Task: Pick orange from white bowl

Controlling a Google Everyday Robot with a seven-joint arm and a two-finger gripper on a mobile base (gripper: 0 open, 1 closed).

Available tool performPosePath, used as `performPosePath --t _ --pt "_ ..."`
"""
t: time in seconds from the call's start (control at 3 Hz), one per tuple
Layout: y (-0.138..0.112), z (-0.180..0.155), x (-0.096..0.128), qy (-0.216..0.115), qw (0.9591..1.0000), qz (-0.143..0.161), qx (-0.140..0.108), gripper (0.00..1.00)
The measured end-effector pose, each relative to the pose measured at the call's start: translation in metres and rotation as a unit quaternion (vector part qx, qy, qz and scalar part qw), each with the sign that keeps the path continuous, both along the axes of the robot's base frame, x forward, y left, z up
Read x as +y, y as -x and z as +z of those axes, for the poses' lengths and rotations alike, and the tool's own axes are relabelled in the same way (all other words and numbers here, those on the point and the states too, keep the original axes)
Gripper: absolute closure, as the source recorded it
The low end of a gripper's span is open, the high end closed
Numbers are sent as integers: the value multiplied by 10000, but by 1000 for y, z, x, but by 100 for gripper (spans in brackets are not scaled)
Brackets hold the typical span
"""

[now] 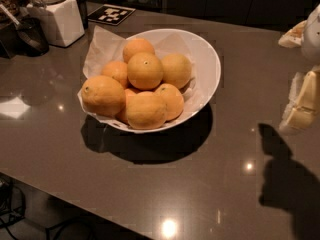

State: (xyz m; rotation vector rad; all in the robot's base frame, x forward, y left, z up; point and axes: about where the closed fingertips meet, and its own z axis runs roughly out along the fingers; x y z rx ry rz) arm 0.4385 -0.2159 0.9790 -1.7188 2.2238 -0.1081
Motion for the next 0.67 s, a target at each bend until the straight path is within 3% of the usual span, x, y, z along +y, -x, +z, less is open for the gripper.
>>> performPosePath --t 0.33,0.67 --pt "0 2 1 15 10000 -6 -38 0" --pt "5 11 17 274 9995 -181 -34 0"
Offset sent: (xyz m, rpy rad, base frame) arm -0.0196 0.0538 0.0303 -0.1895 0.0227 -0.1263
